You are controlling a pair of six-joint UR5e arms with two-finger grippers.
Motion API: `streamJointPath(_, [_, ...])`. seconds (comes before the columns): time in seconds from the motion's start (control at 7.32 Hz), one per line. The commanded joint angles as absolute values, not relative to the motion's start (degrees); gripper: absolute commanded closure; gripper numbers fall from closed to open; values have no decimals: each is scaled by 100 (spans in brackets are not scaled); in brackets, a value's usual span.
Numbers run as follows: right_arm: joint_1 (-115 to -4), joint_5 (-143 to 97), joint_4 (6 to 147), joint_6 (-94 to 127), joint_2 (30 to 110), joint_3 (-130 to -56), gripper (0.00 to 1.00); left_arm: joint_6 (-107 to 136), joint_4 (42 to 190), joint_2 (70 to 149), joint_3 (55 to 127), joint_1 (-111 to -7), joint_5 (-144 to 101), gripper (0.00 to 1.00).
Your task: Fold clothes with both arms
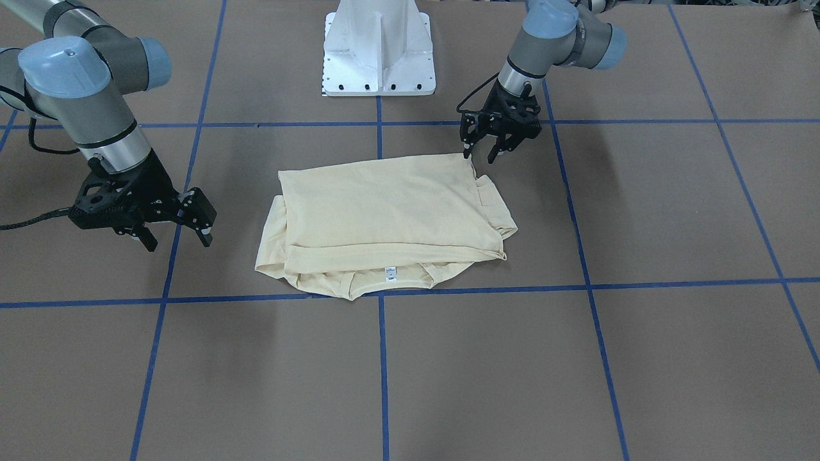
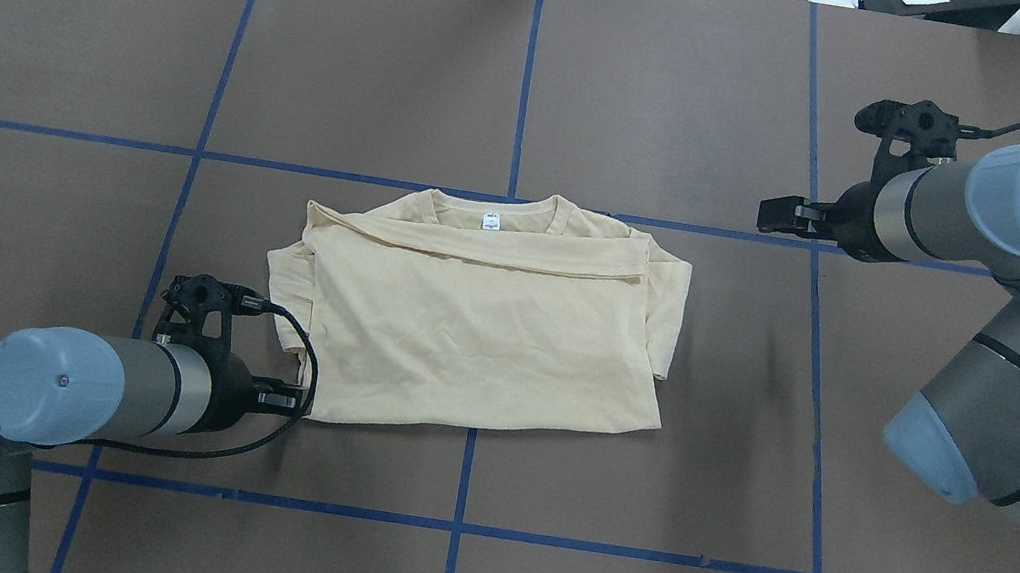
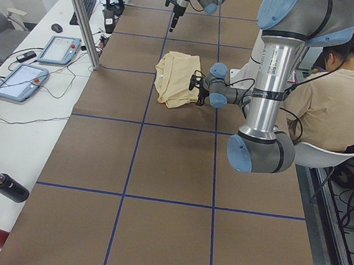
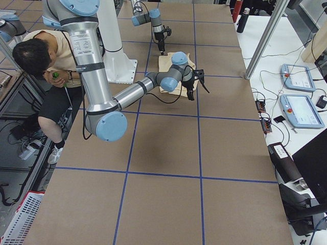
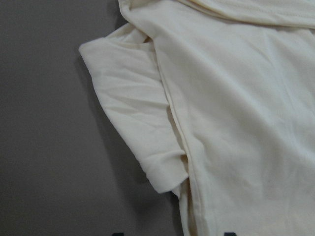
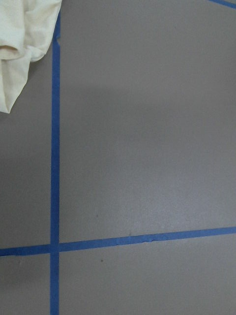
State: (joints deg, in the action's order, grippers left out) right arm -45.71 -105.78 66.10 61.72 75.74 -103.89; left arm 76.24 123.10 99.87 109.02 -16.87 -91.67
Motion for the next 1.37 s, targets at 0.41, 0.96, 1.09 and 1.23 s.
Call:
streamJointPath(0.41, [-4562, -10547, 6609, 6179, 7541, -10380, 1, 7647, 12296, 10160, 10846, -1494, -9184, 43])
streamJointPath(0.96, [-4553, -10538, 6609, 6179, 7532, -10354, 1, 7638, 12270, 10160, 10802, -1494, -9193, 43])
streamJointPath(1.09, [-4553, -10538, 6609, 6179, 7532, -10354, 1, 7620, 12261, 10151, 10802, -1494, -9193, 45])
streamJointPath(1.23, [-4553, -10538, 6609, 6179, 7524, -10354, 1, 7611, 12261, 10160, 10802, -1494, -9193, 45])
